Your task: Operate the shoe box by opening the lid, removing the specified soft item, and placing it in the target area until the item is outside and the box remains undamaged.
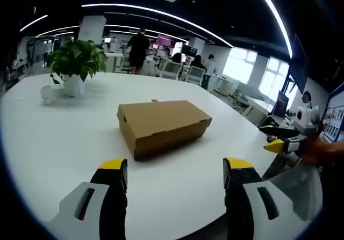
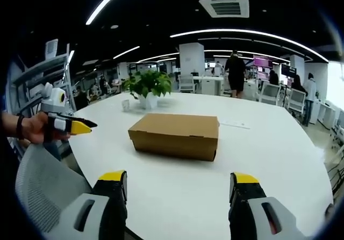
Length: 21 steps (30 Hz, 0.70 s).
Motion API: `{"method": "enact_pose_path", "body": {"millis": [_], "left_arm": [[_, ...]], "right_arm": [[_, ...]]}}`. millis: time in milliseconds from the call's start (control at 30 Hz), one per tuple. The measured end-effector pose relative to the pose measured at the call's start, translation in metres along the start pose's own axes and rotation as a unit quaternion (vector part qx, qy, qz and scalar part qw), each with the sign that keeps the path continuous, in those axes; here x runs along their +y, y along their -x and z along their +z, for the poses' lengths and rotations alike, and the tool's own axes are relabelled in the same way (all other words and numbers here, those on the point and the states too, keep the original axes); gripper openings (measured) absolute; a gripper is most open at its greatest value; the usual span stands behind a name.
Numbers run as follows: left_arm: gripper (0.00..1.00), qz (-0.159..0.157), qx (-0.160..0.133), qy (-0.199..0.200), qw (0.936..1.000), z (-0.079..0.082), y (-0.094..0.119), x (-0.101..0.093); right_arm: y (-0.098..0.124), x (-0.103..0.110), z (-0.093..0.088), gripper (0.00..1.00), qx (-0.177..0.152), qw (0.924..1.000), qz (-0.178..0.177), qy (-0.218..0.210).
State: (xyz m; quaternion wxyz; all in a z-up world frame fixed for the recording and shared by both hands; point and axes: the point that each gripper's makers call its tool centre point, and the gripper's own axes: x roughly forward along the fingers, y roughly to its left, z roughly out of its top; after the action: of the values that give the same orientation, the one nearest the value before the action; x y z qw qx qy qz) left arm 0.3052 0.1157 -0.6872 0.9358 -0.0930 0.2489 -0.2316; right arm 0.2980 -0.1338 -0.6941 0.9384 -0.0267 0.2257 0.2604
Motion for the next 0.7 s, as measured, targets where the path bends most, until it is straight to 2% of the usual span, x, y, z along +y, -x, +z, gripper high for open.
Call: {"method": "enact_pose_path", "body": {"millis": [500, 700], "left_arm": [[0.74, 0.006, 0.002, -0.003, 1.0000, 0.001, -0.001, 0.002], [0.74, 0.010, 0.007, -0.007, 0.9999, 0.000, -0.003, 0.005]], "right_arm": [[-0.006, 0.005, -0.004, 0.77, 0.013, 0.9998, 0.012, 0.002], [-0.015, 0.003, -0.006, 0.77, 0.016, 0.9998, 0.013, -0.006]]}}
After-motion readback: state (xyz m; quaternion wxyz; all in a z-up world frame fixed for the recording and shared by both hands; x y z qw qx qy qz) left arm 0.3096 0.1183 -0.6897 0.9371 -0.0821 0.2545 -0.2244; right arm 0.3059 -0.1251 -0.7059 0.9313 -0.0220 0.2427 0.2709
